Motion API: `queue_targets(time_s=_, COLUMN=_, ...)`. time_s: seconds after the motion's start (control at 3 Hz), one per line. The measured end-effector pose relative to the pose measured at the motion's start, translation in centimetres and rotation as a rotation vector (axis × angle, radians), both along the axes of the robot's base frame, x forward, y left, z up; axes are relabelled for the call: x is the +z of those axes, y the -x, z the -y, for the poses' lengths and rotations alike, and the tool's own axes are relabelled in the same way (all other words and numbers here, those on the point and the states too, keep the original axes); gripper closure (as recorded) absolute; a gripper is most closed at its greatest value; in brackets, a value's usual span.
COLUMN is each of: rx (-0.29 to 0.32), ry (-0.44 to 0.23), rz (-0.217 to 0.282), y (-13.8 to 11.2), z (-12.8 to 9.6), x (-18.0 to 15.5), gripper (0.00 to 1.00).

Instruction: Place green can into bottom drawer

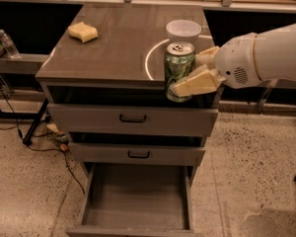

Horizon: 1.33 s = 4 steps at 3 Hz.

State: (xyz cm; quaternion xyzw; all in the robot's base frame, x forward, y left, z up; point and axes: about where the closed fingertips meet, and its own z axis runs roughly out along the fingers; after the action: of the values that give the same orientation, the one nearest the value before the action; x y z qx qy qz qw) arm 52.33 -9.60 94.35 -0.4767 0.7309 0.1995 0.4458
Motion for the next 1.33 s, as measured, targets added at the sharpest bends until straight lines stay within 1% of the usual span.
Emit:
queue_targets(time_s=0.33, rx=0.006, ry=0.008, rz=0.002, y=0.0, z=0.2, x=-0.5, gripper=1.0)
queue_targets(time_s=0.67, rx=0.08, ry=0.114, rz=0.021, y=0.3, z=2.4, x=-6.4, gripper=1.0)
queue_targets(time_s=1.0, rx=0.161, ry=0.224, rz=0.019, y=0.0, z=6.2, x=-15.1, gripper=1.0)
queue_targets(time_s=1.33, rx=0.165, ry=0.27, rz=-0.05, y=0.4, z=10.9, x=-25.0, gripper=1.0)
